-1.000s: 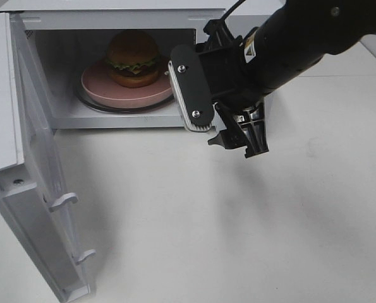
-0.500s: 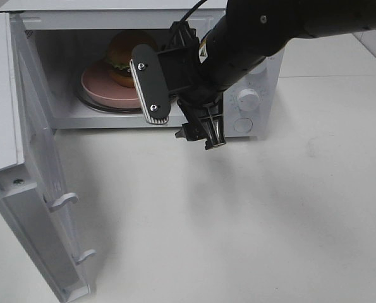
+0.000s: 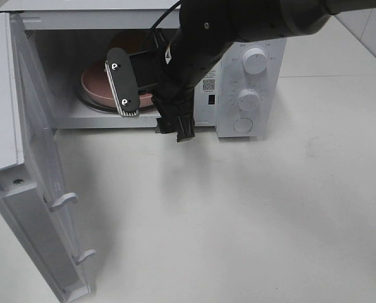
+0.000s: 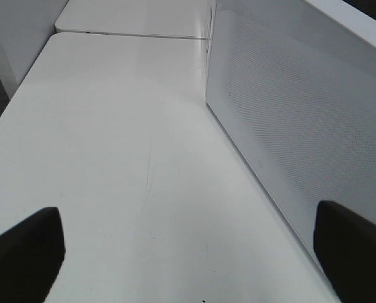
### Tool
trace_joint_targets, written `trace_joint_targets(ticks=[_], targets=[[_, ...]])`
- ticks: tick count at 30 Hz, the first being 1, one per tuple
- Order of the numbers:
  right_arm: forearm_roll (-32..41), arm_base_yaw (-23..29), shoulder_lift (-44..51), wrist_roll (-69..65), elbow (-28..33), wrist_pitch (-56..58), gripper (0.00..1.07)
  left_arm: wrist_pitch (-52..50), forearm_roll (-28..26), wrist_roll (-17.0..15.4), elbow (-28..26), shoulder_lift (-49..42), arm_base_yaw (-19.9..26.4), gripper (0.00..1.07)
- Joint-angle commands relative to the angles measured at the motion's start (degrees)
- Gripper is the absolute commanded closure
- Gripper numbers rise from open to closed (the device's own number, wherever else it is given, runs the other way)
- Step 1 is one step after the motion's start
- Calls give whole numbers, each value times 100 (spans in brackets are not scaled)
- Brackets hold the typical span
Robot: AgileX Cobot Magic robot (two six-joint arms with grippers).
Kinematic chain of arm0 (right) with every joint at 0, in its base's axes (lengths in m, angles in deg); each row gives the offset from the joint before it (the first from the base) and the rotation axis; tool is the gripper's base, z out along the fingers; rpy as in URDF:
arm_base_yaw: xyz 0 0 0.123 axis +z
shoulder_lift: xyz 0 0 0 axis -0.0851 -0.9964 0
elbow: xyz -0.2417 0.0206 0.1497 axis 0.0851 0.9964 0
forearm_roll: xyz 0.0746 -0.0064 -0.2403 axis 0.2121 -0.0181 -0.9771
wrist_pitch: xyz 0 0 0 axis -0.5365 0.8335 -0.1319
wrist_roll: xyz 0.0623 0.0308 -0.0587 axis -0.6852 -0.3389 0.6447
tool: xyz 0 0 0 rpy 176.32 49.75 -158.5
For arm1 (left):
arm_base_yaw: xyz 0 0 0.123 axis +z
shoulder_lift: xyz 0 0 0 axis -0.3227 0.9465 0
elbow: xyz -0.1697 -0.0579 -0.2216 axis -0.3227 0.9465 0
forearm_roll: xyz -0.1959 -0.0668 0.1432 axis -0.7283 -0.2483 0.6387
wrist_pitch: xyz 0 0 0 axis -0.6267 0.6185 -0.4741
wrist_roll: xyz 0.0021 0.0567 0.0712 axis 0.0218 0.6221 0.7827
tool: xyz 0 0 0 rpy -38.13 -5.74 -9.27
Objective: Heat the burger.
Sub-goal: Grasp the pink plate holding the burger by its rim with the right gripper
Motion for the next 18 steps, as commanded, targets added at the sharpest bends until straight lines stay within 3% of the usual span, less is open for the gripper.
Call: trace_joint_targets(ticks=[1,18], targets=[[-126,6,-367,-344,-550,258,25,-6,11,-23,-6,-97,6,6],[-264,-63,-1381,-733,-1816,430,27,-6,11,-23,-6,-97,6,6]])
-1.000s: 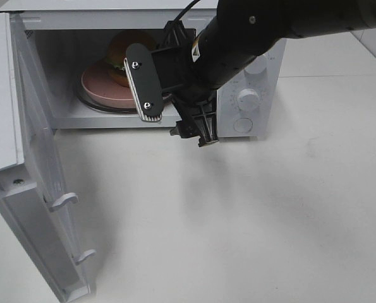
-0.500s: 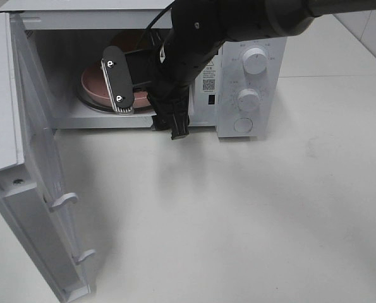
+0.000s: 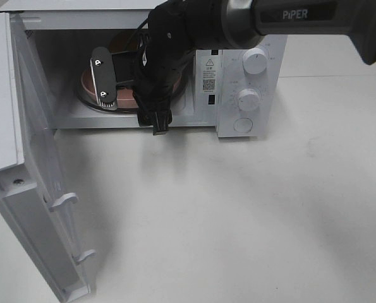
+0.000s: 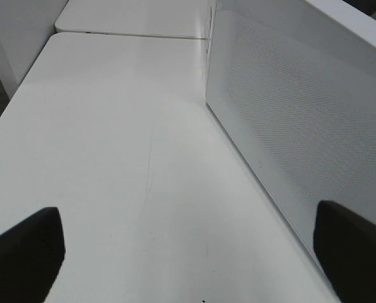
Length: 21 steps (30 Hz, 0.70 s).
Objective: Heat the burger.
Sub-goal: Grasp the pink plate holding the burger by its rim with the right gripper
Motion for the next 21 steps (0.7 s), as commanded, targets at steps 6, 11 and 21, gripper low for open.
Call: trace_joint_targets(ticks=[6,11,21], targets=[[-52,-132,-418,-80,-487,80,28,-6,11,-23,-6,-97,6,6],[-52,-183,-642,-6,-710,69,29,-6,11,-23,-6,-97,6,6],[-6,-212,-985,-11,-1031,23,43,-6,11,-23,-6,-97,6,6]])
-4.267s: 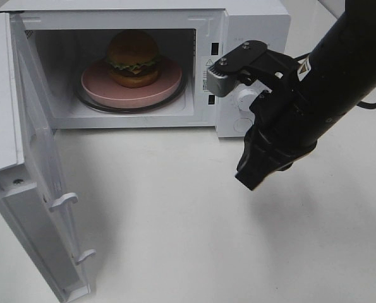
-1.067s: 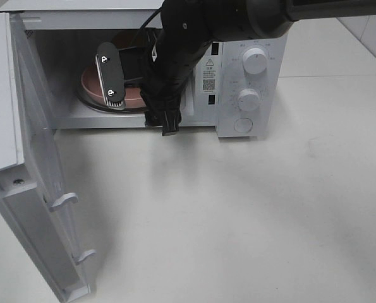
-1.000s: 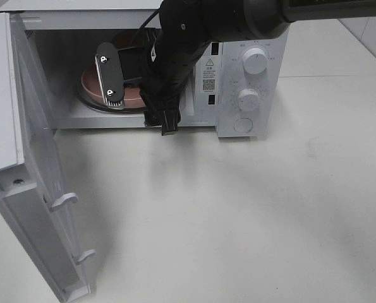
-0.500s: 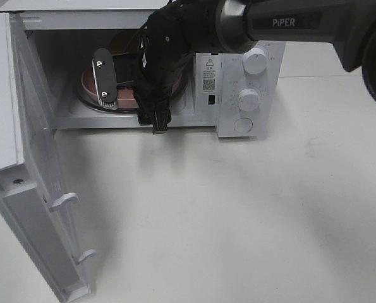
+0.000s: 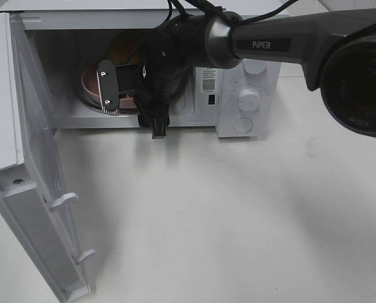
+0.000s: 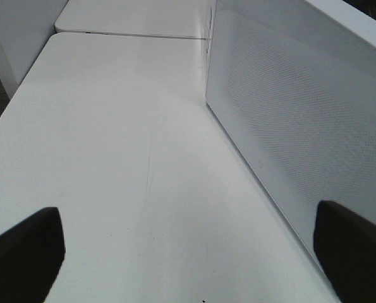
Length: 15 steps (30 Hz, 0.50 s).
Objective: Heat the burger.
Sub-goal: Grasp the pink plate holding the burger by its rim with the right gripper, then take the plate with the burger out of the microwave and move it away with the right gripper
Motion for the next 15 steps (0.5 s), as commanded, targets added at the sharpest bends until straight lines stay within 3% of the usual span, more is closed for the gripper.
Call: trace_joint_targets(ticks=[1,2,3,5,6,7,8,9,15], targets=[[-6,-29,-40,0,-92,-23,53,-6,11,-23,-6,-97,6,6],[-6,-29,-40,11,-92,-40,61,-6,11,-23,-6,-97,6,6],[-6,-29,-40,11,-92,-40,61,-6,11,-23,-6,-97,6,6],[6,-29,-40,29,-103,-40,93,-6,11,-23,-6,-97,6,6],[6,-29,-40,29,-103,-40,93,-6,11,-23,-6,-97,6,6],[11,-29,-40,29,-103,-40,101,-6,11,-23,-6,-97,6,6],[11,-29,-40,29,-103,-40,101,-6,11,-23,-6,-97,6,6],[17,-29,-40,29,-103,-40,107,-6,11,-23,-6,-97,6,6],[143,23,0,160,-103,149,107,-6,11,-23,-6,-97,6,6]])
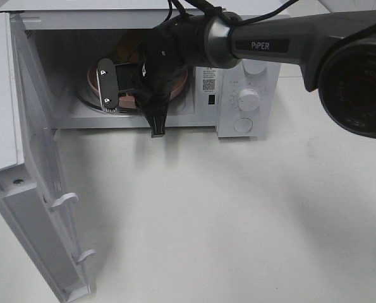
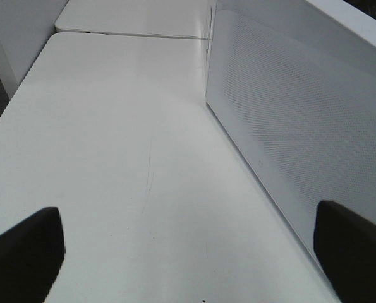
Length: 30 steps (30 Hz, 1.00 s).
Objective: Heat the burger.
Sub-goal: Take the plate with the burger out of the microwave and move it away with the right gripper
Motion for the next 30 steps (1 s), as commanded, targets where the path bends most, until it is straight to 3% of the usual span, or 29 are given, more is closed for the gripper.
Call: trace_joint_targets(ticks=[1,15,24,30], targets=[[86,23,34,115,-29,155,107,-6,11,-23,-6,-97,6,6],[206,218,453,579,201,350,107,-6,11,-23,-6,-97,6,6],[52,223,1335,756,1587,-1175,107,-6,11,-23,-6,-97,6,6],[-178,223,1736,762,2303,-1501,107,-6,11,-23,-6,-97,6,6]])
